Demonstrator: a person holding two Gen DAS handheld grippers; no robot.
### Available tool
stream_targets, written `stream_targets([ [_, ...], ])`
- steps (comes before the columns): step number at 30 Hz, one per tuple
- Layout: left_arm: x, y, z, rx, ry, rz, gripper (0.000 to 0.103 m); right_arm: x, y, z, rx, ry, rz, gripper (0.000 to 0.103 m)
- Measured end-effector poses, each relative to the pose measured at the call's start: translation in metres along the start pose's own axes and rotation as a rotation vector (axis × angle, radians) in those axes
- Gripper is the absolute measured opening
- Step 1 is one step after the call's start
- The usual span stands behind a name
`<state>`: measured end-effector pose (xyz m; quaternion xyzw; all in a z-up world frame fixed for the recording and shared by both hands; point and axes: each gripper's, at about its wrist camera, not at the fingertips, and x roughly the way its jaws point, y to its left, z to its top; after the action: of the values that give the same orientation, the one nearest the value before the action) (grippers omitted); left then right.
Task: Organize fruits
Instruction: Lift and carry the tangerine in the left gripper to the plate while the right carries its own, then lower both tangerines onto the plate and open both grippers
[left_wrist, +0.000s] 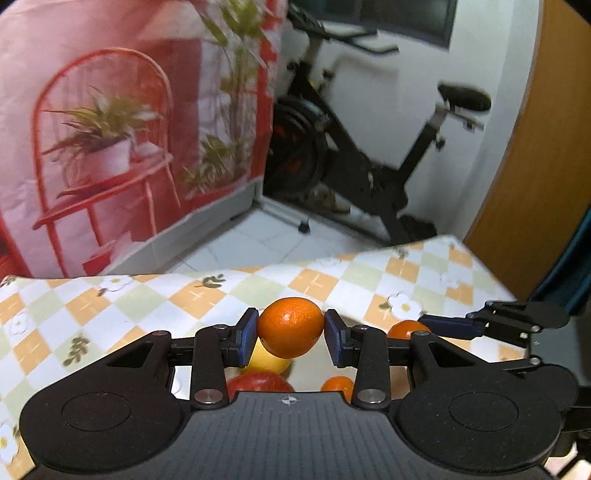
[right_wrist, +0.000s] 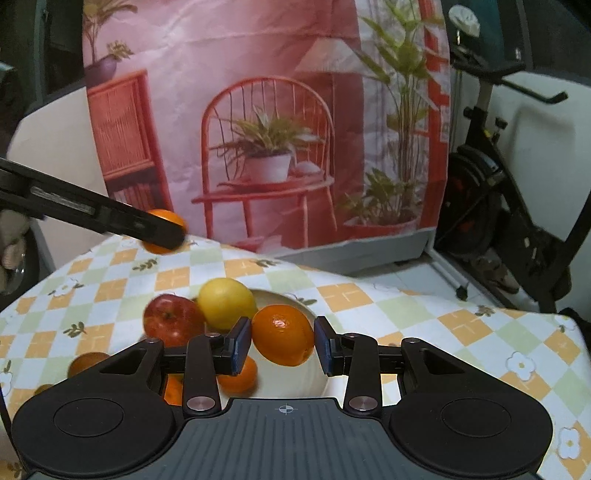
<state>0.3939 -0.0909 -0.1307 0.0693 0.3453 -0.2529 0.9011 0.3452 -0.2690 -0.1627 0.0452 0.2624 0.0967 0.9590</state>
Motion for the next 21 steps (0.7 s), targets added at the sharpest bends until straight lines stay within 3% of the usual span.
stream_targets([
  [4, 0.041, -0.005, 0.007, 0.033, 0.069, -0.027, 0.041, 0.020, -0.006, -0.005, 0.007, 0.032, 0.021, 0.034],
  [10, 0.087, -0.004, 0.012, -0.005, 0.153, -0.051, 0.041, 0.041, -0.013, -0.012, 0.023, 0.071, 0.031, 0.034],
  [21, 0.115, -0.003, 0.010, -0.019, 0.236, -0.069, 0.041, 0.054, -0.019, -0.019, 0.024, 0.100, 0.033, 0.034],
])
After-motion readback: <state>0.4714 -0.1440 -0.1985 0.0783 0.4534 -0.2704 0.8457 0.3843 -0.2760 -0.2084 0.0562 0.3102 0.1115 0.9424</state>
